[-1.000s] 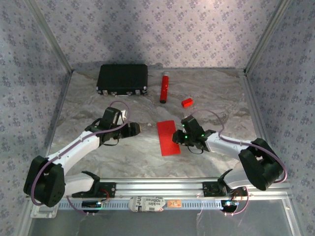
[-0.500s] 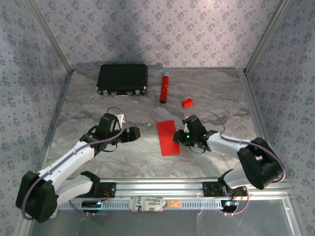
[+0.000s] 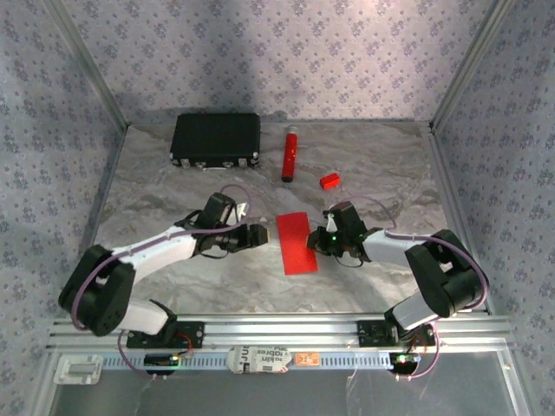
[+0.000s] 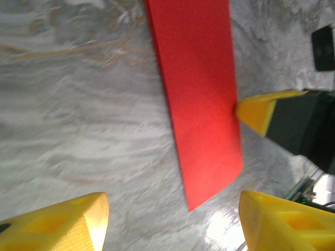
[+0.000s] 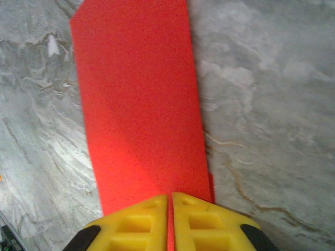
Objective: Fold a paper plane with a square sheet of paper (pick it up from the middle)
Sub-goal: Third fold the triangle at the center of the table.
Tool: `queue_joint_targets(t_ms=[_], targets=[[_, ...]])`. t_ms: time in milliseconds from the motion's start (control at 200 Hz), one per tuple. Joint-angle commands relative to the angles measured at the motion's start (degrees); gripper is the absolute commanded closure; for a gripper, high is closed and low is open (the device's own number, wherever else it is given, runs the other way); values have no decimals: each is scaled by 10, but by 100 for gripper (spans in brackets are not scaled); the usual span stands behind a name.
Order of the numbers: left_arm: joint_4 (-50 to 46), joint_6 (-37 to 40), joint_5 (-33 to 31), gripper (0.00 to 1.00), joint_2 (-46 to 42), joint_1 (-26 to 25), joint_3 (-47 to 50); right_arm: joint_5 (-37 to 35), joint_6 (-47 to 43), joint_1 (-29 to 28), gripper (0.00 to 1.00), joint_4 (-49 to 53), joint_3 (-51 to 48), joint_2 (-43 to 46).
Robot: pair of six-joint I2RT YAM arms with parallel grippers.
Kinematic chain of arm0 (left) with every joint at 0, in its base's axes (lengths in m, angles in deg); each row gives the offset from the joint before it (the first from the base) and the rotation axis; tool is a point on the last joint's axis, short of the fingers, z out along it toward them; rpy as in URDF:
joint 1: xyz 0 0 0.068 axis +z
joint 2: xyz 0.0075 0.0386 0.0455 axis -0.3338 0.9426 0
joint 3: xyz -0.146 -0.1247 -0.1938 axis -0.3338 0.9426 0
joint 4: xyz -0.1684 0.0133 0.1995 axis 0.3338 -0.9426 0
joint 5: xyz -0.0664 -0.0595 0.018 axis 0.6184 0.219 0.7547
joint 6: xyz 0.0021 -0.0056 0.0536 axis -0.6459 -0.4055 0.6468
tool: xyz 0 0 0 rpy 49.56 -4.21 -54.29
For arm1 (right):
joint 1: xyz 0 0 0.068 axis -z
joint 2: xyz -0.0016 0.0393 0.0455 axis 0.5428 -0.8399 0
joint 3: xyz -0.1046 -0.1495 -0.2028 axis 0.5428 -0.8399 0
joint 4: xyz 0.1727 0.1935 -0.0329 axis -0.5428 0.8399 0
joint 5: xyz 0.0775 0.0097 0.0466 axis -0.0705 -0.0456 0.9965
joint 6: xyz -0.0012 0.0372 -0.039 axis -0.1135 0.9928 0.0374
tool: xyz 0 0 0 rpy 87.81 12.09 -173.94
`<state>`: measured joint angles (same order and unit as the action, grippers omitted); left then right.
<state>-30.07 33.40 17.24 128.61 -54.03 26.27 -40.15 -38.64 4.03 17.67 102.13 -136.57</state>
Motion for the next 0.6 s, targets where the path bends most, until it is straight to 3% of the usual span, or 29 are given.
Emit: queue_joint_targets(t_ms=[0, 235, 595], targets=[[53, -31, 52, 34, 42, -4, -31, 18, 22, 3, 89, -2, -13, -15], [87, -60, 82, 36, 114, -14, -51, -8, 68, -4, 90, -4, -26, -16], [91, -84, 99, 50, 197, -23, -86, -41, 131, -29, 91, -32, -40, -19]])
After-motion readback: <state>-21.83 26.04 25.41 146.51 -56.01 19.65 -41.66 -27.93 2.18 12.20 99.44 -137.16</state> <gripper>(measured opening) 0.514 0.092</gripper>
